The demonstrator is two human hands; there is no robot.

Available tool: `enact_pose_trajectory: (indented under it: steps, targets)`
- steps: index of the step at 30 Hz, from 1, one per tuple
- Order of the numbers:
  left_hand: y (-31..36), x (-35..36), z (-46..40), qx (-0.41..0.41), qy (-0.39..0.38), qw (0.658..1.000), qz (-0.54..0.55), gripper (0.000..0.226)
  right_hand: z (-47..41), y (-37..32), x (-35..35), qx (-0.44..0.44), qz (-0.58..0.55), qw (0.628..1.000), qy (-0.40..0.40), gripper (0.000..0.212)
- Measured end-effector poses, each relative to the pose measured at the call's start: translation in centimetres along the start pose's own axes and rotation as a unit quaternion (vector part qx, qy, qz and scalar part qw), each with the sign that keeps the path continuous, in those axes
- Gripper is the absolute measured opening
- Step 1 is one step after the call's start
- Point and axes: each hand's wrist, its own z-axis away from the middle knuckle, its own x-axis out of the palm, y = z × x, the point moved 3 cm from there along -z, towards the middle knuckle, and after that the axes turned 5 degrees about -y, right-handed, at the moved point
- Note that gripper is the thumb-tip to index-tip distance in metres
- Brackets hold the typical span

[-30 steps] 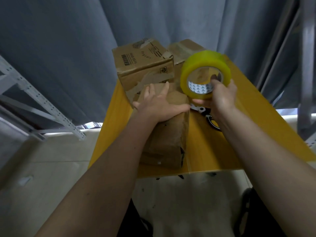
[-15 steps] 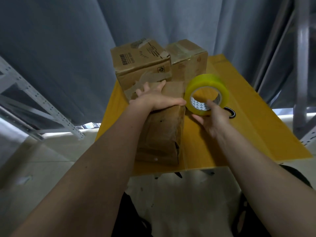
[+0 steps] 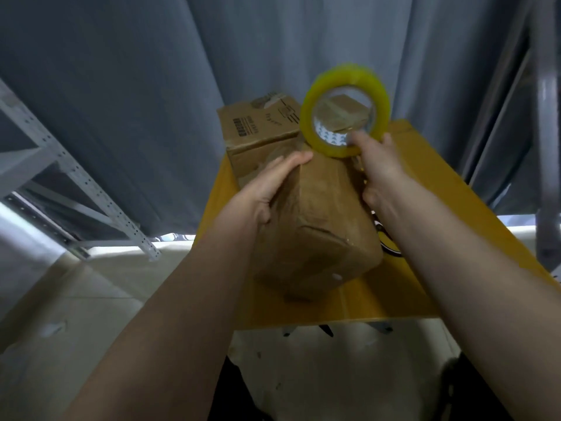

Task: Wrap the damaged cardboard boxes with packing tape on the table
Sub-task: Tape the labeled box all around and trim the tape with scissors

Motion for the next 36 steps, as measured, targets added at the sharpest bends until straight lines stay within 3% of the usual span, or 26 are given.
enact_pose_trajectory:
  steps: [2,5,11,16,21,28,36]
  targets:
    - [-1.2,0.0,0.3,0.006,-0.022,0.997,0.079,0.053,-0.1,-0.8,1.2,-0.034,0.066,0.997,0.007,0.014]
    - [-2.9,-0.6,0.6,0.014,-0.030,0.990,0.140,0.051,0.1,-0.8,3.2,-0.053,0.112,0.992,-0.011,0.008]
    - [-2.4,-2.8,1.4,0.019,-0.021,0.993,0.113,0.033,0.4,-0.1,6.7,-0.062,0.239,0.969,-0.006,0.047]
    - [-1.3,-2.6,1.4,0.085,-0.024,0.992,0.087,0.057,0.9,-0.3,7.3,-0.066,0.284,0.956,-0.026,0.046]
    - [-1.2,-2.5,1.0,0.104,-0.003,0.985,0.135,0.059,0.8,0.0,7.3,-0.098,0.331,0.938,-0.019,0.040]
    - [-0.2,-1.9,1.6,0.108,0.028,0.988,0.105,0.056,0.6,-0.5,6.6,-0.083,0.315,0.945,0.005,0.034]
    - [0.0,-1.9,1.9,0.101,0.031,0.989,0.107,0.071,0.4,-0.7,4.6,-0.093,0.239,0.967,0.013,0.030]
